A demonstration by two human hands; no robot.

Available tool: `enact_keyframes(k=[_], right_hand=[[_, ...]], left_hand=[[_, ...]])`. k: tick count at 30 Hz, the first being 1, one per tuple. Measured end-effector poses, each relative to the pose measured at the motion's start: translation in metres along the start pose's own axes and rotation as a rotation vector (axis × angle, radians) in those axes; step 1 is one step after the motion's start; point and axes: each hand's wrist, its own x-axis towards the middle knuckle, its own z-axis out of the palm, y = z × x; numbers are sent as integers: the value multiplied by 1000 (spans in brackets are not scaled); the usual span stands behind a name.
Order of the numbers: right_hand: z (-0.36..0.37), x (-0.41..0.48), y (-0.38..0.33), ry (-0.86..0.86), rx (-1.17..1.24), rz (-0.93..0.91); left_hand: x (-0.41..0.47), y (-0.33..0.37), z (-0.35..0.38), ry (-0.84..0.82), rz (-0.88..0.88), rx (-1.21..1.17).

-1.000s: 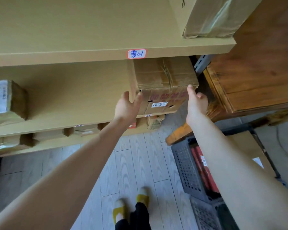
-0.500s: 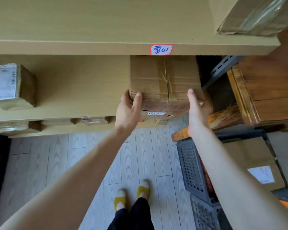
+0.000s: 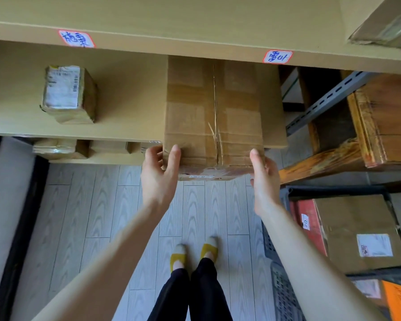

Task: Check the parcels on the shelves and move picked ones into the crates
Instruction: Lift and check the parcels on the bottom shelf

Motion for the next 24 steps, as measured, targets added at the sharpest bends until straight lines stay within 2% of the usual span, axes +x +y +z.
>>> enact_keyframes(k=[6,9,10,13,16,18,21,24], right_hand=[[-9,11,1,-84,205,324],[-9,16,5,-68,265,406],[-9,18,6,-50,287,408],[-13,21,8,-18,326,386],[-17,20,3,1,276,364],[-20,19,2,13,266,358],[-21,16,1,13,196,352],[-20,14,1,-5,198,315]], left_hand=[[-27,16,-5,125,390,163],[-31,22,4,59,544,263],[-30,22,7,16,526,291],[-19,16,10,-88,301,351],[-2,6,7,-69,120,356],[8,3,5,-65,-13,262],[16,3,5,-172,-172,5],[14,7,7,-197,-186,-95]])
